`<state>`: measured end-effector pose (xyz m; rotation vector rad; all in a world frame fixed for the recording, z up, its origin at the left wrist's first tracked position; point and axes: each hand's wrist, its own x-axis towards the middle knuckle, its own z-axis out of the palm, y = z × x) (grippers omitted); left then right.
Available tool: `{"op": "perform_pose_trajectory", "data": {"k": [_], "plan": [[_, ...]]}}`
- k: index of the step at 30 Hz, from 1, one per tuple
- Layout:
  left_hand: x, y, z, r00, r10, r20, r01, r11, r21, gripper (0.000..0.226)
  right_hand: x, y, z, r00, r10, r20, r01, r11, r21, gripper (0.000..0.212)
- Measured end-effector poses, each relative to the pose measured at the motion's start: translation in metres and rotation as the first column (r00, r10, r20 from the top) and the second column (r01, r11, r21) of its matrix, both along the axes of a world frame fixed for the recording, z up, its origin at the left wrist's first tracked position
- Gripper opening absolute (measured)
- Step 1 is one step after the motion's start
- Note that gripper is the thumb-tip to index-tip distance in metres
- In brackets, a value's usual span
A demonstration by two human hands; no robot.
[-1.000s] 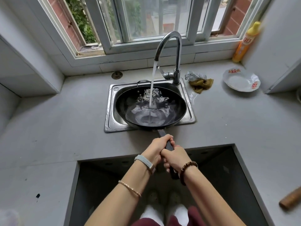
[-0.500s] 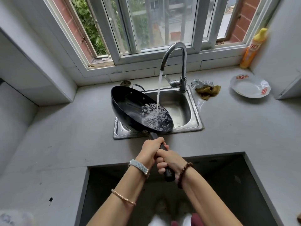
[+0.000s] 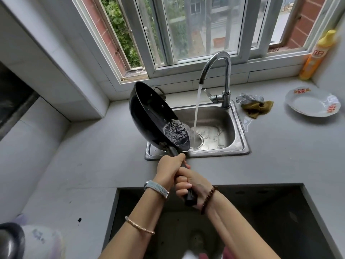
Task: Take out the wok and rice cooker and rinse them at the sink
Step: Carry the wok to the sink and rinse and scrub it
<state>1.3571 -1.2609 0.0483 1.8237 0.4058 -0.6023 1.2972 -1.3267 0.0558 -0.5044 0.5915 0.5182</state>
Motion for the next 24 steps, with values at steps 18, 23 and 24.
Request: {"op": "perform_pose_trajectory", "data": {"k": [18, 23, 24], "plan": [[0.019, 0.033, 0.051, 0.922, -0.297, 0.248, 0.082, 0.778, 0.623, 0.049, 0.014, 0.034, 0.019, 0.984, -0.009, 0.176, -0.051, 0.942, 0.331, 0.039], [0.023, 0.035, 0.055, 0.907, -0.354, 0.229, 0.088, 0.691, 0.717, 0.049, 0.014, 0.040, 0.016, 0.978, -0.066, 0.199, -0.034, 0.885, 0.464, 0.041], [0.024, 0.034, 0.056, 0.905, -0.359, 0.228, 0.086, 0.680, 0.728, 0.049, 0.014, 0.040, 0.016, 0.978, -0.076, 0.195, -0.029, 0.874, 0.485, 0.043]]}}
